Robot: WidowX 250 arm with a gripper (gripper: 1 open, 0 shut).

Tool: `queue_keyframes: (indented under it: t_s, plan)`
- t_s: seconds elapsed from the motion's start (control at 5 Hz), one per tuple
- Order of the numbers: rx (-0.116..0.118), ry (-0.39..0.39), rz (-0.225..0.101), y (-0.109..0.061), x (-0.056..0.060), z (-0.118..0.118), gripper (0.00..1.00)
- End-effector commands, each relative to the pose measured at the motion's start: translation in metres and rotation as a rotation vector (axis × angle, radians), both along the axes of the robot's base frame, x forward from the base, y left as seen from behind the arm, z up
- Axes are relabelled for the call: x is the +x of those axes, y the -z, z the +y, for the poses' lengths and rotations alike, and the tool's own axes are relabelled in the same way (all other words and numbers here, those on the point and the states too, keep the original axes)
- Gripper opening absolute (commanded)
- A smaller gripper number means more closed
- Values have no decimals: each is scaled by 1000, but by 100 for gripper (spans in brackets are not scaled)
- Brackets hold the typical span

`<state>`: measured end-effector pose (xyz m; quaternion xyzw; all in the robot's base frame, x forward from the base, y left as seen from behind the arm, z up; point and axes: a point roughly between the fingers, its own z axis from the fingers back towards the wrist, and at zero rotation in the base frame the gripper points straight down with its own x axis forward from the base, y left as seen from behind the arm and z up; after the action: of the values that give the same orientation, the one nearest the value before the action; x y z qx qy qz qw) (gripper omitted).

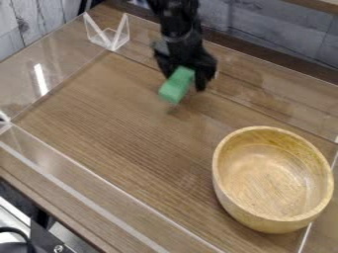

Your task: Move green object from inside the wooden bowl to the table next to it

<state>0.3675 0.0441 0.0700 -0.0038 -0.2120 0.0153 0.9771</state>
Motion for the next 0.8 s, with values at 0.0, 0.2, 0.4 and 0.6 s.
queue_keyframes:
  t_s: [0.0,0.2,0.4,0.6]
  plan:
    - [-7,-74,-88,-50,8,6,100]
    - [-9,-105,-68,-51,9,-1,100]
    - [-4,-111,-46,-36,8,-8,0]
    - [5,-115,-22,-18,5,-14,0]
